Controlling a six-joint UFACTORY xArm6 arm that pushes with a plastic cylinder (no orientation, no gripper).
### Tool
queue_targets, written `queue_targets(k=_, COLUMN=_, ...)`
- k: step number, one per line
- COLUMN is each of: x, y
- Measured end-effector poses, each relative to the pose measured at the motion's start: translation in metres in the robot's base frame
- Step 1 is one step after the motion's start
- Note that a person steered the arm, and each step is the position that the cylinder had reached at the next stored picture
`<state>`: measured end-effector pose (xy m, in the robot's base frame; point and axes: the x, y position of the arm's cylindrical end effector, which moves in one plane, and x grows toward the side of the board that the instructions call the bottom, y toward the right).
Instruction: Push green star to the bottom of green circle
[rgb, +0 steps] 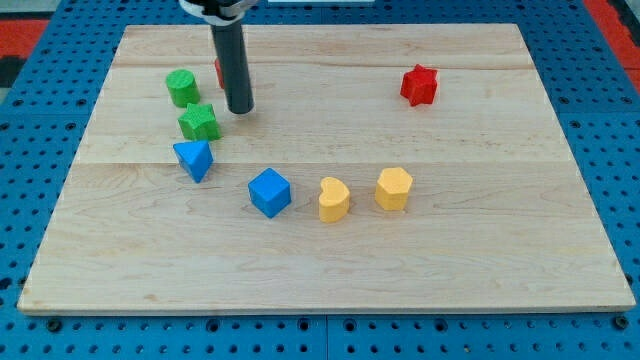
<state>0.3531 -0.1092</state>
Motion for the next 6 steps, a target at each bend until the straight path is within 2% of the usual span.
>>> queue_targets(k=2, x=0.004, y=-0.022)
queue_targets(k=3, x=0.008, y=-0.076)
queue_targets(k=4, x=0.022, y=-0.103)
queue_targets(k=6, x=0.044, y=-0.112)
